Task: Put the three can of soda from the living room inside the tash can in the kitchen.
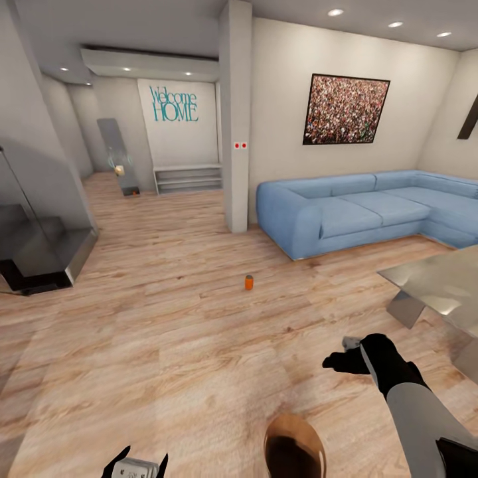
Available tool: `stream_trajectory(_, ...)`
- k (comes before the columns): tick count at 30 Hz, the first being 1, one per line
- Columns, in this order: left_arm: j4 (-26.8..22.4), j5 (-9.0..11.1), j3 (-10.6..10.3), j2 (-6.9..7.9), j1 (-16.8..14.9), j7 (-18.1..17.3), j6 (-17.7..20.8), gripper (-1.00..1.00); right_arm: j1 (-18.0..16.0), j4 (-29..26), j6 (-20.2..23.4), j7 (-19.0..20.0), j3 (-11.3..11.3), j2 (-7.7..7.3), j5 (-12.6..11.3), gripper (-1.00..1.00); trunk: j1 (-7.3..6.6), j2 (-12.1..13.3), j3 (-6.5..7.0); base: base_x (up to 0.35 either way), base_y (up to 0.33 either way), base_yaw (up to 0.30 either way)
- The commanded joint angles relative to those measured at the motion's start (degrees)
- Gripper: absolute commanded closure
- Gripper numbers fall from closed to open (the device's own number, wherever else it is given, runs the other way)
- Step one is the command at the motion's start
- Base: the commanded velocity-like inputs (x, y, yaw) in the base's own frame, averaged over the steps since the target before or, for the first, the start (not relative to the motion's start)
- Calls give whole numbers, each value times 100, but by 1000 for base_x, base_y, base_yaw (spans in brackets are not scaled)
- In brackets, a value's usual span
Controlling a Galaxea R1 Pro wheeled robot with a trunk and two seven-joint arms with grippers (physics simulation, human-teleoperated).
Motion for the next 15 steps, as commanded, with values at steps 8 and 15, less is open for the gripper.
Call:
stream_trajectory(8,151,4,1,0,-65,0,0,-100,0,-2,0,7,0,34,-2,-100,176,-322,-144,0,0,0)
stream_trajectory(15,-305,42,4,1,-577,0,1234,-100,0,-18,-2,10,-7,38,0,-100,330,-603,-270,0,0,0)
